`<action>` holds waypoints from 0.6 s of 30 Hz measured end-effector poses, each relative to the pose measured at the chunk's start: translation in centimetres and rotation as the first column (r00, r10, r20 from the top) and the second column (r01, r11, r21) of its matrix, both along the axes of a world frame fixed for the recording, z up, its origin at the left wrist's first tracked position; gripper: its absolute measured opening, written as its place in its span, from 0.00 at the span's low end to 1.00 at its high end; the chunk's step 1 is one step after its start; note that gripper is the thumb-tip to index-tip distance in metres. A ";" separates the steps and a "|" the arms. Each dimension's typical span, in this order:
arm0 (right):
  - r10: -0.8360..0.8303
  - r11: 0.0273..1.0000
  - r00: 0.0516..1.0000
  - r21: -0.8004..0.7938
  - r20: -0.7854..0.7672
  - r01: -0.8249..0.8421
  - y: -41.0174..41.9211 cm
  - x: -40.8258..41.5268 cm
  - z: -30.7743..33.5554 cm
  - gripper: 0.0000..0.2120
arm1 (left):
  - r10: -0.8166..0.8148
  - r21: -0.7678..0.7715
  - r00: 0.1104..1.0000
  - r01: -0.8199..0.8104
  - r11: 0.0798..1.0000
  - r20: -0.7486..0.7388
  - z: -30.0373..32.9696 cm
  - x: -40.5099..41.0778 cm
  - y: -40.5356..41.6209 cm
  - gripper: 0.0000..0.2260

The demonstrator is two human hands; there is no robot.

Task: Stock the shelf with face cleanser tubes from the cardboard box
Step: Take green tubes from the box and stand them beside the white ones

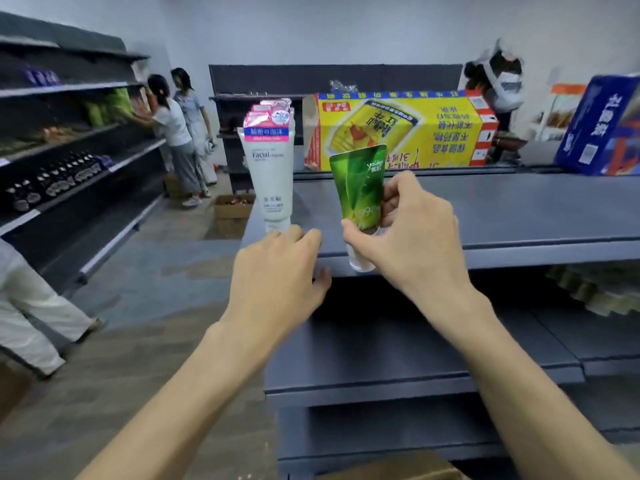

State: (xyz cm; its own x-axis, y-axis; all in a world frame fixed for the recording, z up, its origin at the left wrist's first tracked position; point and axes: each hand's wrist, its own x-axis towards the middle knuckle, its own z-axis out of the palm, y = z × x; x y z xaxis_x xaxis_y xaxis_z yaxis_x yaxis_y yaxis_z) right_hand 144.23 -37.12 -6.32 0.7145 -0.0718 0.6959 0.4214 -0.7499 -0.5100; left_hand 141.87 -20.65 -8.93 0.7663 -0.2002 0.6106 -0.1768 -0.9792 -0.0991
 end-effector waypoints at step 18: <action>0.019 0.995 0.985 0.096 -0.173 -0.003 4.4 13.5 0.7 0.20 | 0.020 -0.068 0.999 -0.024 0.997 -0.049 0.2 5.6 1.3 0.09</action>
State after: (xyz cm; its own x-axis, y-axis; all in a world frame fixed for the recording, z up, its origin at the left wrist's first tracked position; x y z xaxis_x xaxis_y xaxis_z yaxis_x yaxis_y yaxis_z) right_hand 157.71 -32.71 -5.60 0.8250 -0.1231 0.5515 0.3281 -0.6902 -0.6450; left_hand 147.48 -19.35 -8.71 0.7990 -0.1419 0.5843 -0.1582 -0.9871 -0.0234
